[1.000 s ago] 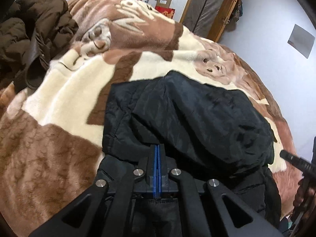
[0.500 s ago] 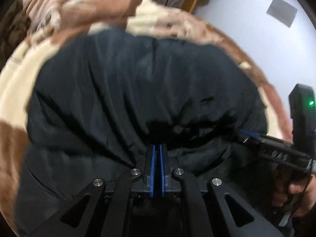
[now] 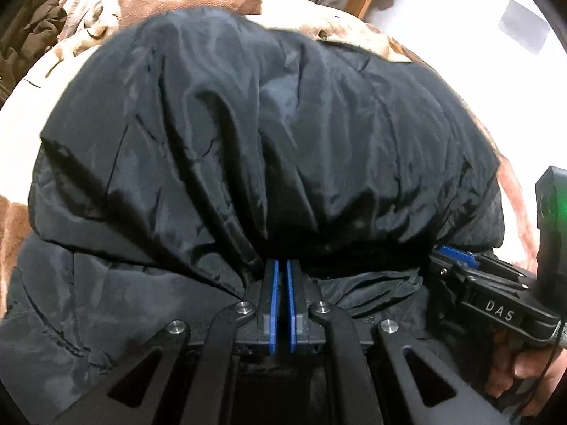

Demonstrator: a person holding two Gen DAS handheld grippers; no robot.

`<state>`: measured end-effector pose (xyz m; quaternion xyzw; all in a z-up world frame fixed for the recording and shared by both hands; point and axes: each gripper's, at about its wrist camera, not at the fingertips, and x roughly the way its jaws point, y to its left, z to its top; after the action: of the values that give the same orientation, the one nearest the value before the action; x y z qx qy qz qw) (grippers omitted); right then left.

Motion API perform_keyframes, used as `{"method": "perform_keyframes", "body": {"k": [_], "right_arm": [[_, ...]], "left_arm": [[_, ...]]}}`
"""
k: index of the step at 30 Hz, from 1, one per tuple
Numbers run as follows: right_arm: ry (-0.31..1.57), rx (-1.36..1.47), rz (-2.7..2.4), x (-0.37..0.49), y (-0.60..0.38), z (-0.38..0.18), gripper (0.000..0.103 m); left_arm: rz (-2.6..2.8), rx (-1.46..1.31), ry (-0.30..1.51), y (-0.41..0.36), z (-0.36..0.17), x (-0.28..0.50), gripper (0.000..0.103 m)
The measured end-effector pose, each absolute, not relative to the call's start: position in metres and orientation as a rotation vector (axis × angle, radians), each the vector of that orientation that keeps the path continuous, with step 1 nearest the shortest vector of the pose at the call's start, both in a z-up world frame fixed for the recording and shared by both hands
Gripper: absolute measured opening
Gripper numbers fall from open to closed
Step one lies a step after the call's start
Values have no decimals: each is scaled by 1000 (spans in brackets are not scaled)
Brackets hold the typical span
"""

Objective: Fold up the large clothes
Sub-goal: 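Lower the folded hem onto the jacket and open both tools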

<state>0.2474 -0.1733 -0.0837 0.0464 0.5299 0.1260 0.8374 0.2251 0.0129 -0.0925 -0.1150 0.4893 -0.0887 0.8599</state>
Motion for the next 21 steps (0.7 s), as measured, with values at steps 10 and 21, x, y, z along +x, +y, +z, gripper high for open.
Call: {"method": "perform_keyframes", "body": {"k": [10,21], "right_arm": [[864,74,289,222,-199,12,36],[954,65,153,301,-222,-46,36]], "left_arm": [[-217,-200,919,36,-22,195,6],[-18,-222,906,78,-53,300,30]]}}
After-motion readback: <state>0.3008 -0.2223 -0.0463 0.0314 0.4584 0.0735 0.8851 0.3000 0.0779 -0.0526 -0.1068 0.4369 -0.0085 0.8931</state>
